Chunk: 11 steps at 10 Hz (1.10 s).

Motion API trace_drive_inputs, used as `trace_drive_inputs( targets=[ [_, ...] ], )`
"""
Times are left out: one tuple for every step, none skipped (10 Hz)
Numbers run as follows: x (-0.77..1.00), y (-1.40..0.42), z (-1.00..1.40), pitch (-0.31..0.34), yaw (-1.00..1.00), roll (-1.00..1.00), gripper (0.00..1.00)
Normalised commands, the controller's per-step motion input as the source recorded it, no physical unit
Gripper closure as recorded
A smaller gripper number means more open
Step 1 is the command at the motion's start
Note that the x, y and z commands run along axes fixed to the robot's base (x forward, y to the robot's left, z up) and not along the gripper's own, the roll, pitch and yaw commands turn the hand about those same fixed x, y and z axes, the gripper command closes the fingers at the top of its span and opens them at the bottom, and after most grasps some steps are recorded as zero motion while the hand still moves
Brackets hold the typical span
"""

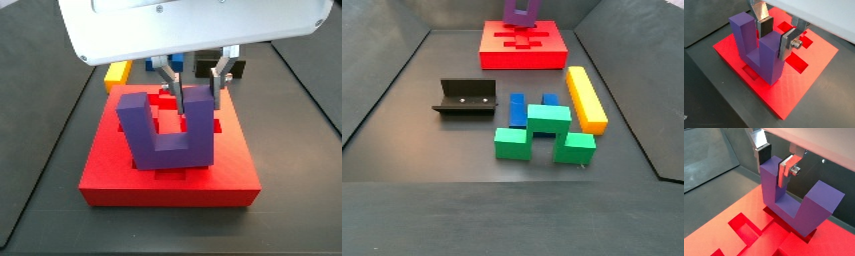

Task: Pick up the purple object. Move up. Place the purple object on the fixture. Regrasp the purple object. Move to above the board. Insert the purple object.
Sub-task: Insert the purple object.

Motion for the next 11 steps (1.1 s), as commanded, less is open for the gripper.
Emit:
trace_drive_inputs(
  targets=[
    [-0.02, 0.0, -0.04, 0.0, 0.02, 0.23, 1.0],
    [0.02, 0.0, 0.24, 0.136, 0.15, 0.1, 1.0],
    [0.07, 0.0, 0.41, 0.193, 0.19, 0.07, 1.0],
    [0.0, 0.0, 0.46, 0.183, 0.2, 0.03, 1.0],
    [0.0, 0.0, 0.22, 0.141, 0.1, 0.02, 1.0],
    [0.0, -0.03, 0.0, 0.0, 0.0, 0.04, 1.0],
    [0.0, -0.03, -0.04, 0.0, 0.0, 0.0, 1.0],
    [0.05, 0.0, -0.09, 0.0, 0.0, 0.18, 1.0],
    [0.1, -0.04, 0.02, 0.054, 0.07, 0.45, 1.0],
    [0.11, -0.14, 0.08, 0.043, 0.02, 0.46, 1.0],
    [0.09, -0.25, 0.0, 0.051, 0.0, 0.4, 1.0]
  ],
)
